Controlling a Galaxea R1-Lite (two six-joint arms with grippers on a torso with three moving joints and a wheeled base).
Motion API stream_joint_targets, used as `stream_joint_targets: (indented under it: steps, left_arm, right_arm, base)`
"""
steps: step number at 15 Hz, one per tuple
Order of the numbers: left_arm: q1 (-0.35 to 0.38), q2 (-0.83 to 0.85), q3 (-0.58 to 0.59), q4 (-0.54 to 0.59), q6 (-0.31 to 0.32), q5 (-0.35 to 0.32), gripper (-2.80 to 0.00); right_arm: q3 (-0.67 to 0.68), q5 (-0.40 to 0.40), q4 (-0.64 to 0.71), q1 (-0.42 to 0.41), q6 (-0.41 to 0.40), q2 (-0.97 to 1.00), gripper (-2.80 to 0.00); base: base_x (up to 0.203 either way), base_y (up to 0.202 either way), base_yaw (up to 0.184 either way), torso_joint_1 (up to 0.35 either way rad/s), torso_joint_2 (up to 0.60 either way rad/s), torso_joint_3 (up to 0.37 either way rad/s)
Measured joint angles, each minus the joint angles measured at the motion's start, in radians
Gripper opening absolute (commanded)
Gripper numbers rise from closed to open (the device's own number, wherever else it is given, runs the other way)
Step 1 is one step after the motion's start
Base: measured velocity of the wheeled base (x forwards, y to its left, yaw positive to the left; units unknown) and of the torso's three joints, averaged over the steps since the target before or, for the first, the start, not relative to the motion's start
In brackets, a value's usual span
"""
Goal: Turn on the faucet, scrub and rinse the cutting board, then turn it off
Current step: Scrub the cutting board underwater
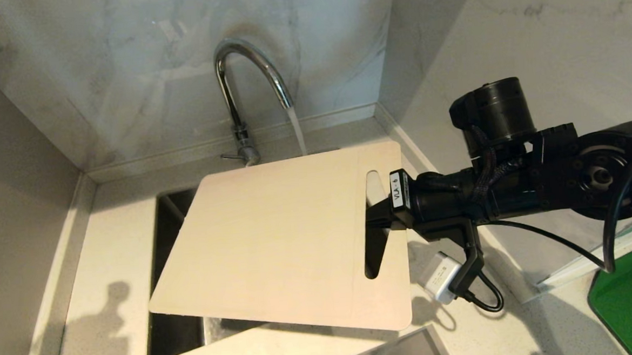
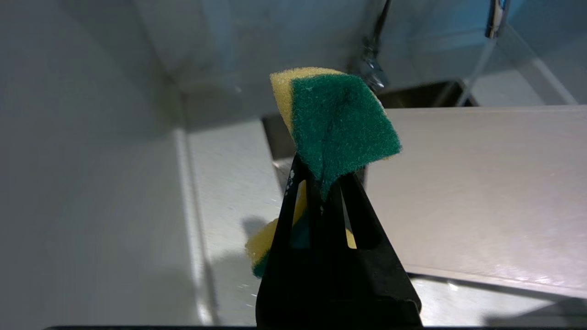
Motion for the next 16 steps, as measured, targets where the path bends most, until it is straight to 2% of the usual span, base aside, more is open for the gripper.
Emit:
stream_joint_targets:
  steps: [1, 3, 6, 8, 9, 12, 16]
  left_arm:
    - [-0.059, 0.068, -0.079, 0.075, -0.047, 0.0, -2.8]
    - [-0.233, 0.187, -0.185, 0.198, -0.185, 0.001, -2.8]
    - [-0.489, 0.354, -0.26, 0.262, -0.402, 0.003, -2.8]
    - [-0.593, 0.461, -0.295, 0.272, -0.53, -0.006, -2.8]
    - [-0.623, 0.512, -0.318, 0.273, -0.578, -0.006, -2.8]
    - [-0.69, 0.641, -0.43, 0.275, -0.64, -0.009, -2.8]
    - [-0.713, 0.755, -0.5, 0.272, -0.652, 0.01, -2.8]
  right_arm:
    - [0.0, 0.0, 0.0, 0.0, 0.0, 0.0, -2.8]
    - [0.007, 0.001, 0.0, 0.001, 0.001, -0.007, -2.8]
    - [0.023, 0.0, -0.001, 0.013, -0.001, -0.024, -2.8]
    - [0.029, 0.002, -0.001, 0.042, -0.003, -0.037, -2.8]
    - [0.037, 0.003, -0.003, 0.052, -0.005, -0.043, -2.8]
    - [0.066, -0.001, -0.001, 0.072, -0.007, -0.058, -2.8]
    - [0.083, 0.0, -0.001, 0.078, -0.003, -0.07, -2.8]
  base:
    - [0.0, 0.0, 0.0, 0.0, 0.0, 0.0]
    - [0.0, 0.0, 0.0, 0.0, 0.0, 0.0]
    - [0.0, 0.0, 0.0, 0.0, 0.0, 0.0]
    - [0.0, 0.0, 0.0, 0.0, 0.0, 0.0]
    - [0.0, 0.0, 0.0, 0.0, 0.0, 0.0]
    - [0.0, 0.0, 0.0, 0.0, 0.0, 0.0]
    - [0.0, 0.0, 0.0, 0.0, 0.0, 0.0]
